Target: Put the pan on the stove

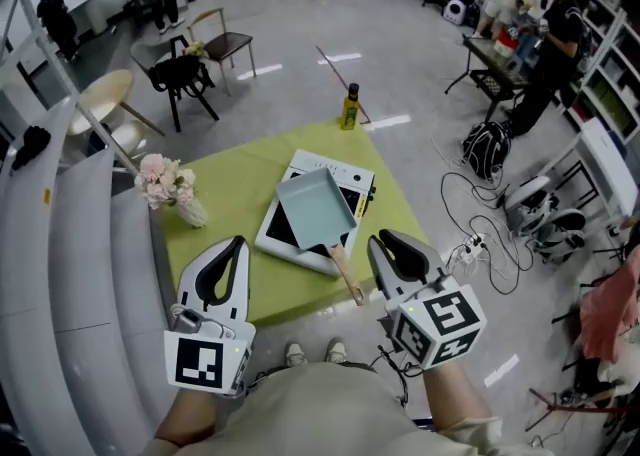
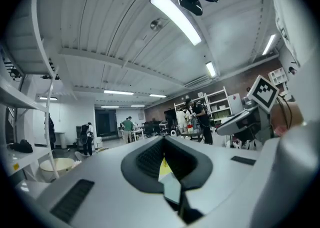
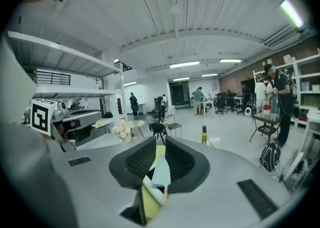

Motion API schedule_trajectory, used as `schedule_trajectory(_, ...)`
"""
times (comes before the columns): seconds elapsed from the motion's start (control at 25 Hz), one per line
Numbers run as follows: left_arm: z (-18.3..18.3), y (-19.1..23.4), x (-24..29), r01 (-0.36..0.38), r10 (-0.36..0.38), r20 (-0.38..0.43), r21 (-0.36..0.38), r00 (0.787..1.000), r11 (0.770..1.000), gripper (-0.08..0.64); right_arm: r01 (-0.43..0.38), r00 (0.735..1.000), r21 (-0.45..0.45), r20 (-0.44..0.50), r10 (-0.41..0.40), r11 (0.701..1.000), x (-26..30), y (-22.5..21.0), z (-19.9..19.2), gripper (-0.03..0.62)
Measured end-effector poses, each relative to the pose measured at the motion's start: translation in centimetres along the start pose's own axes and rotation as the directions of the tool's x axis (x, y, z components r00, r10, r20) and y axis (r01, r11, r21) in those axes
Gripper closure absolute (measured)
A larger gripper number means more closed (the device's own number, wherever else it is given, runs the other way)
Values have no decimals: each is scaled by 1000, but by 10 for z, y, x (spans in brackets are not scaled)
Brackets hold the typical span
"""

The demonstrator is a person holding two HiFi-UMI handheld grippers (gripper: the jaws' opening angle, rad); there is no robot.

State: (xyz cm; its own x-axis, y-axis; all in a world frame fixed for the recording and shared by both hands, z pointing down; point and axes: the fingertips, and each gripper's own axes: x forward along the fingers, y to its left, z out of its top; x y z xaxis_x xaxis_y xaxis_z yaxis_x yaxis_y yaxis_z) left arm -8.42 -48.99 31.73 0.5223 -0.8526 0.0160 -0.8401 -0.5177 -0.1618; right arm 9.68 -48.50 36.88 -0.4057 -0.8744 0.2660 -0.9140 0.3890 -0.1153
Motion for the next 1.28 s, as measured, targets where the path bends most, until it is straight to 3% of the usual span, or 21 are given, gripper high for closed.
schedule_trajectory(0.16,17,-3,-13,-5,4,31,29,1000,1000,554,33,990,-28,139,-29,999,-28,5,31,584)
schedule_trajectory(0.32,9,-5,-21,-2,2,8,18,1000,1000,554,9,978,-70,209,6,997,-46,17,48,588)
schedule_trajectory(0.56,0,-4,-28,-1,1,-12,10,1000,1000,554,53,979,-143,200,-24,988,-50,17,50,588)
schedule_trajectory(0.8,-1,-3,-28,2,-2,-11,-4,1000,1000,554,29,986,-97,164,-13,995,-46,16,41,588)
schedule_trajectory(1.28,-7,6,-24,18,-18,-11,-7,1000,1000,554,49,990,-116,134,-33,992,-35,17,41,588)
